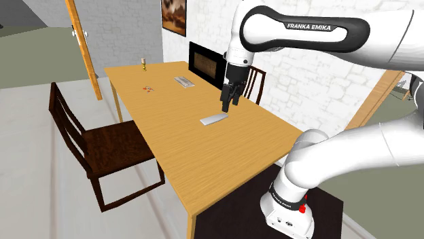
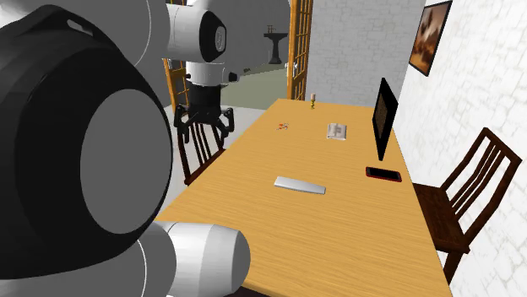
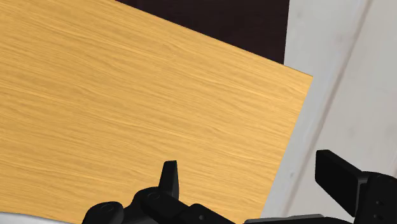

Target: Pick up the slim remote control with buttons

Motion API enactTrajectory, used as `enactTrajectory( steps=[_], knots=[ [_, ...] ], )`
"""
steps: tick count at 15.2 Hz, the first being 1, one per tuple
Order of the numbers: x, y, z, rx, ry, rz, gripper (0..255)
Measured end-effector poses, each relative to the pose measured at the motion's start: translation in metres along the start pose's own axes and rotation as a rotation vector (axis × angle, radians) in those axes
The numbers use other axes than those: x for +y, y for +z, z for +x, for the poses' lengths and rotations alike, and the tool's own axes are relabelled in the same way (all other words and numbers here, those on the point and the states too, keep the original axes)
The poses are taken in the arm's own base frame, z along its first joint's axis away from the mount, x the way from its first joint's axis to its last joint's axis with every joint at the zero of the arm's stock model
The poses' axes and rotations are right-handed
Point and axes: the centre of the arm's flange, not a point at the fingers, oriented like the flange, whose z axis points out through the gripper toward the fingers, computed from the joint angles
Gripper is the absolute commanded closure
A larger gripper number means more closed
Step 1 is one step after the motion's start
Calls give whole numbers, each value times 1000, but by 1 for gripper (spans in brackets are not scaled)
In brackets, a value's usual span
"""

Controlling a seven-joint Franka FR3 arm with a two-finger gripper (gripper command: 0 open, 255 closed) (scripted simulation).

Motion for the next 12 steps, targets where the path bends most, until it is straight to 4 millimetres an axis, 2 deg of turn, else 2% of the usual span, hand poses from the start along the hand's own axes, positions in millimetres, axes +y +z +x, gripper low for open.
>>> enactTrajectory(
  steps=[2, 12],
  knots=[
    [5, 2, 0, 0, -13, -1, 0],
    [107, 61, 16, -8, -304, -30, 0]
  ],
)
